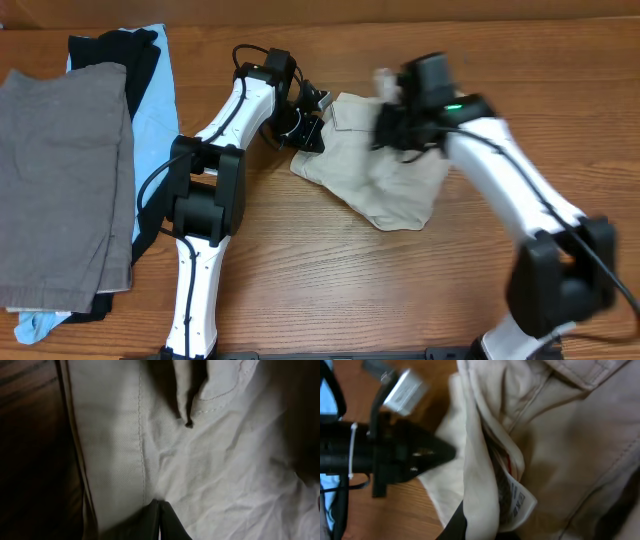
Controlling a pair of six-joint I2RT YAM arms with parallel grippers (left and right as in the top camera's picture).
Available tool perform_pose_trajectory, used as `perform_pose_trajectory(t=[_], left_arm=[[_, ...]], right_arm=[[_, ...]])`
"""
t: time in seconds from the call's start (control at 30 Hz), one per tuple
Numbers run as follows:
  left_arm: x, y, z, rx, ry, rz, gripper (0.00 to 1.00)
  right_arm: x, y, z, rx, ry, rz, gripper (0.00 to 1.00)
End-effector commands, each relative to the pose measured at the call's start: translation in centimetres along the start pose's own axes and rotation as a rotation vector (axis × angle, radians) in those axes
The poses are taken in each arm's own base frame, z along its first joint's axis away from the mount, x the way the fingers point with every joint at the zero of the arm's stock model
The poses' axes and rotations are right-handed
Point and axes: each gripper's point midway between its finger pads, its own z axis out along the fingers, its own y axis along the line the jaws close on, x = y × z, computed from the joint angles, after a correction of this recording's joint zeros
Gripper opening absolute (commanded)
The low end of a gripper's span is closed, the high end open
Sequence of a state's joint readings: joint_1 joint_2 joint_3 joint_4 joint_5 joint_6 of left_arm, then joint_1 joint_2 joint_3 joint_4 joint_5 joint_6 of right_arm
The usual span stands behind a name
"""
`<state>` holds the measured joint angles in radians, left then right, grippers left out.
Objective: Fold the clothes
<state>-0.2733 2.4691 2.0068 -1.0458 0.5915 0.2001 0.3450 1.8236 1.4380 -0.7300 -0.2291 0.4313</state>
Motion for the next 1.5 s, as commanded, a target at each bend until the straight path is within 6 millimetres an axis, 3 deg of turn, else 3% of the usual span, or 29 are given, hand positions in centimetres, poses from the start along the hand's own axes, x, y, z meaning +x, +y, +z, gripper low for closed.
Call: perform_pose_trajectory(t=[0.0, 0.1, 0.13, 0.2, 0.23, 0.33, 0.4, 0.47, 0.63, 0.77, 0.83, 0.93, 1.07, 1.2, 1.33, 1.47], left_arm=[[0.3, 0.3, 1.0, 0.015, 0.013, -0.022, 0.04], [0.2, 0.3, 0.9, 0.014, 0.010, -0.021, 0.04], [0.2, 0.4, 0.9, 0.013, 0.008, -0.020, 0.04], [0.1, 0.5, 0.8, 0.012, 0.004, -0.021, 0.04], [0.0, 0.6, 0.6, 0.011, -0.001, -0.032, 0.04], [-0.6, 1.3, -0.8, 0.003, -0.021, -0.084, 0.04], [-1.3, 2.0, -2.8, -0.019, -0.043, -0.130, 0.04], [-1.9, 2.9, -5.2, -0.067, -0.063, -0.172, 0.05], [-3.2, 4.6, -13.0, -0.218, -0.138, -0.216, 0.34], [-4.1, 4.9, -19.4, -0.292, -0.249, -0.227, 0.57], [-4.6, 4.8, -22.0, -0.308, -0.309, -0.226, 0.64], [-5.0, 4.8, -24.4, -0.327, -0.371, -0.215, 0.66], [-5.1, 4.8, -24.9, -0.332, -0.385, -0.211, 0.66], [-5.2, 4.7, -24.7, -0.339, -0.380, -0.208, 0.66], [-5.1, 4.7, -24.7, -0.339, -0.378, -0.209, 0.65], [-5.1, 4.7, -24.7, -0.339, -0.378, -0.209, 0.65]], right_arm=[[0.7, 4.6, 2.6, -0.082, -0.001, 0.026, 0.04], [1.0, 6.8, 4.3, -0.125, -0.018, 0.020, 0.05], [1.0, 7.2, 4.5, -0.132, -0.023, 0.024, 0.11], [0.8, 7.7, 4.4, -0.149, -0.034, 0.030, 0.34], [0.6, 8.1, 4.0, -0.161, -0.039, 0.028, 0.43], [-0.4, 8.7, 2.2, -0.201, -0.050, 0.034, 0.56], [-1.1, 9.1, 0.5, -0.233, -0.056, 0.039, 0.65], [-1.6, 8.9, -1.1, -0.241, -0.051, 0.052, 0.67], [-0.9, 5.8, -2.8, -0.158, 0.003, 0.067, 0.68], [2.0, 2.6, -2.4, -0.058, 0.122, 0.050, 0.68], [3.8, 1.6, -1.9, -0.030, 0.177, 0.033, 0.67], [6.9, 0.1, -0.3, 0.018, 0.252, 0.034, 0.61], [10.9, -2.8, 1.8, 0.084, 0.328, 0.049, 0.56], [12.9, -5.9, 3.0, 0.167, 0.342, 0.080, 0.56], [13.3, -10.8, 3.2, 0.341, 0.289, 0.164, 0.57], [12.5, -15.7, 2.8, 0.450, 0.222, 0.238, 0.57]])
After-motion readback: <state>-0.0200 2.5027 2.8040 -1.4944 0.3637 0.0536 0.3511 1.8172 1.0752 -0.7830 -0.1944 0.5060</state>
